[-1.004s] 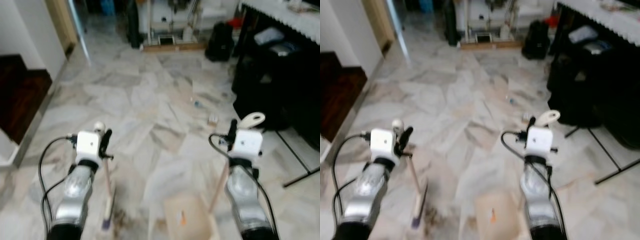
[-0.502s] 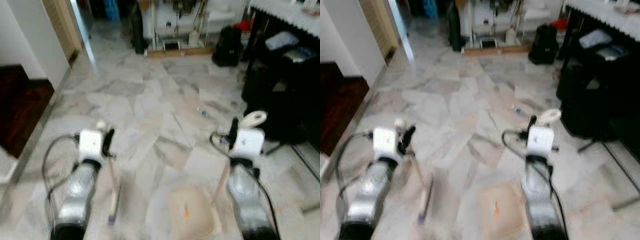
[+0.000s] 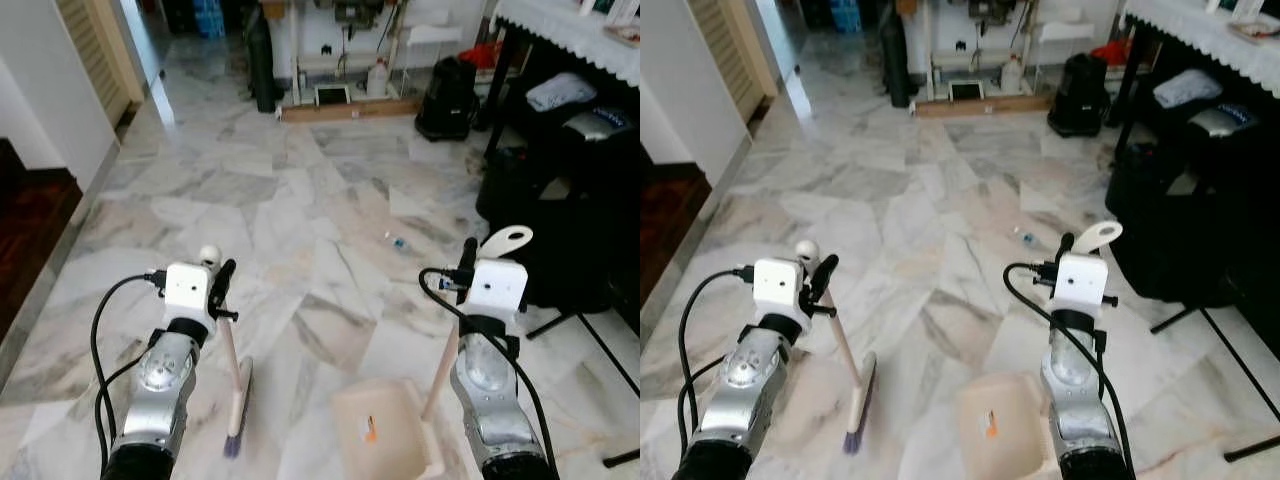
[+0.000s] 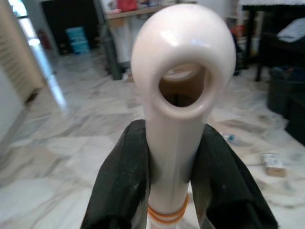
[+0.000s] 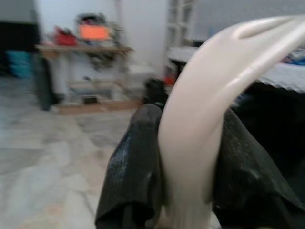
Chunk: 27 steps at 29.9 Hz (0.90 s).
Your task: Sweep floor
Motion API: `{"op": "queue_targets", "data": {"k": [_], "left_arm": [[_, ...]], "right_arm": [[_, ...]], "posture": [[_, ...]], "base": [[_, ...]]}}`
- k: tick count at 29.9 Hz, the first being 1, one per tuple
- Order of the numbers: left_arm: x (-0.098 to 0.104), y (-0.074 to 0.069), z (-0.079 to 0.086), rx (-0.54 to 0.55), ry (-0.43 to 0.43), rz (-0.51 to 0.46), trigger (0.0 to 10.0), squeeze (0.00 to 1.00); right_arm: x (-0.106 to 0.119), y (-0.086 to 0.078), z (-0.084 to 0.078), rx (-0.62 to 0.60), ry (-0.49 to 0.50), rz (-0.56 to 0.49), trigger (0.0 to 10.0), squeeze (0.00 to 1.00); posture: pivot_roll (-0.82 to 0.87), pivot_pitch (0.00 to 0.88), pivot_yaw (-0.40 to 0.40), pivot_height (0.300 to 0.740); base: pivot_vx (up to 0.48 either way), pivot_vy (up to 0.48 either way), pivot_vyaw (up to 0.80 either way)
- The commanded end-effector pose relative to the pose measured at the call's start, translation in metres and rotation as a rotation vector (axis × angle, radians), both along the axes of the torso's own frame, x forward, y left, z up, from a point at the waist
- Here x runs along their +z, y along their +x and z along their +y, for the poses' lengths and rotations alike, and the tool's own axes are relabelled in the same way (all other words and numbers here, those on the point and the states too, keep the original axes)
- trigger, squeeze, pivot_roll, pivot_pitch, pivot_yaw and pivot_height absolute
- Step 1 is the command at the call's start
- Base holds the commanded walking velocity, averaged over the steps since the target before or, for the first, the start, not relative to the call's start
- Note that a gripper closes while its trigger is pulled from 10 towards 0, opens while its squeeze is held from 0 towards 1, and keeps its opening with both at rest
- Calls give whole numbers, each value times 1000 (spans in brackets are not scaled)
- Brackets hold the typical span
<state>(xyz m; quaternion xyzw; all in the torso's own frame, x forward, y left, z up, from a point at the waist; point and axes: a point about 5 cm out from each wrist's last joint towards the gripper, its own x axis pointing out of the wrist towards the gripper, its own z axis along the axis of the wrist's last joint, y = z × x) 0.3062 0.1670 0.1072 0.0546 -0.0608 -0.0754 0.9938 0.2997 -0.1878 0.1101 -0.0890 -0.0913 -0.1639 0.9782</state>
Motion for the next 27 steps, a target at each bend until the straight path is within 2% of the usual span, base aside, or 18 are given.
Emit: {"op": "queue_targets", "data": {"k": [1,7,27], "left_arm": [[13,3,5,6,4,-58,10000,0],[12,4,5,0,4,-50,10000,0],[14,4,7,6,4,-54,10000,0]], "right_arm": [[11,4,5,18,-4,-44,10000,0],[11,5,4,16,1,-43,10000,0],[12,6,5,20,-3,-53,10000,0]], "posture": [[-90,0,22,740],[-89,0,22,740],[-85,0,22,740]], "base": [[435,0,0],[433,0,-757],[432,0,0]]}}
